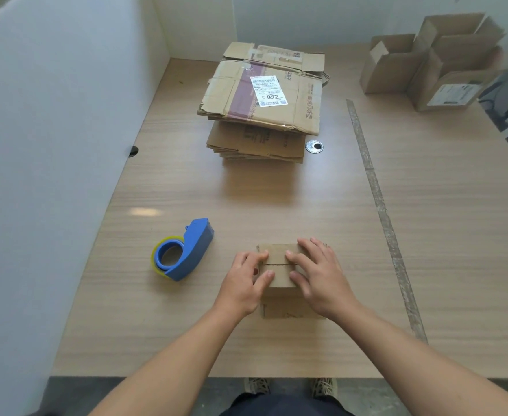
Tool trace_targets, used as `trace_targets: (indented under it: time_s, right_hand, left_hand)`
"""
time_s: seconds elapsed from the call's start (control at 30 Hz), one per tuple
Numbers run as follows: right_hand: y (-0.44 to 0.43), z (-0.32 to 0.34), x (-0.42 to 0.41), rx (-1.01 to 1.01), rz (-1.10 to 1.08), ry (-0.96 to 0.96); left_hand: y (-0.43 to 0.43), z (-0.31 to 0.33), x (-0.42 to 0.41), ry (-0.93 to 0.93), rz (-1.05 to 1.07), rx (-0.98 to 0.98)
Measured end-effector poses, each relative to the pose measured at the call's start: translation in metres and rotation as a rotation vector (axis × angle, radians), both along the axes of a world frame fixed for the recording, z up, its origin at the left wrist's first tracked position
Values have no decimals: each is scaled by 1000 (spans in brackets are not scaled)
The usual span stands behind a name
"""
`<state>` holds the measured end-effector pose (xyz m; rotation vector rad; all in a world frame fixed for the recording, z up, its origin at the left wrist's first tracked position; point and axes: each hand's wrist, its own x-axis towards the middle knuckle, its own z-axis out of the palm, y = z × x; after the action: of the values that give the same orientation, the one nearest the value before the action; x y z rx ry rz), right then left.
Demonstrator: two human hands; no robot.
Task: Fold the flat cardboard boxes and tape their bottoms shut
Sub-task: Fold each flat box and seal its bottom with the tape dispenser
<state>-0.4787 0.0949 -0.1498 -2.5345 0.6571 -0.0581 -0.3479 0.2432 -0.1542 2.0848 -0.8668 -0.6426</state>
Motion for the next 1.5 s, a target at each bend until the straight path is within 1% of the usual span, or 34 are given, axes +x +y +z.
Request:
trace_targets:
  time_s: [0.03, 0.1, 0.17, 0.2, 0.23, 0.27, 0.33, 0.37, 0.4, 0.47, 0.53, 0.63, 0.77, 0.87, 1.0, 1.1, 1.17, 1.27, 1.3, 1.37, 1.43, 1.5]
  right_hand:
    - [0, -3, 0, 7, -15, -15]
    - [-1, -4, 0, 26, -28, -25]
    - [-2, -5, 0, 26, -23, -42]
    - [-2, -6, -1, 22, -20, -48]
    - [-2, -8, -1, 16, -19, -47]
    - [-1, -9, -1, 4, -20, -49]
    - [-1, -11, -1, -29, -21, -60]
    - [0, -11, -1, -51, -22, -61]
    - [1, -10, -1, -82, -22, -65]
    - [2, -10, 0, -162, -11, -93]
    - [6, -12, 3, -203, 1, -135]
    - [7, -19, 5, -120, -20, -190]
    - [4, -20, 4, 2, -40, -199]
    - [4, -18, 5, 34, -46, -199]
    - [4, -17, 6, 43, -46, -204]
    - [4, -17, 6, 50, -55, -200]
    - [3, -15, 6, 54, -58, -198]
    - [4, -11, 8, 106, -86, -175]
    - [3, -10, 8, 124, -99, -172]
    - [2, -6, 8, 174, -121, -182]
    - [1, 2, 6, 245, -134, -222]
    - [-1, 10, 2, 339, -124, -264]
  left_hand:
    - [2, 3, 5, -21, -28, 6]
    - [11, 7, 21, -146, -49, 36]
    - [25, 12, 45, -364, 25, 132]
    - [33, 14, 59, -474, 85, 208]
    - [42, 17, 72, -544, 145, 304]
    - [49, 19, 83, -568, 188, 419]
    - [59, 18, 102, -505, 185, 636]
    - [61, 14, 108, -444, 150, 703]
    - [62, 8, 113, -380, 113, 728]
    - [59, -2, 116, -265, 80, 703]
    - [55, -10, 113, -216, 106, 663]
    - [51, -15, 109, -236, 190, 647]
    - [52, -19, 104, -225, 223, 577]
    - [51, -18, 103, -226, 198, 563]
    - [52, -12, 98, -281, 96, 674]
    - [56, -4, 93, -342, 55, 655]
    - [61, 6, 88, -363, 40, 559]
    - [68, 28, 82, -355, 3, 333]
    - [70, 35, 81, -391, -47, 255]
    - [72, 47, 78, -498, -211, 124]
    - [70, 54, 77, -606, -383, 62]
    - [63, 60, 73, -678, -499, 25]
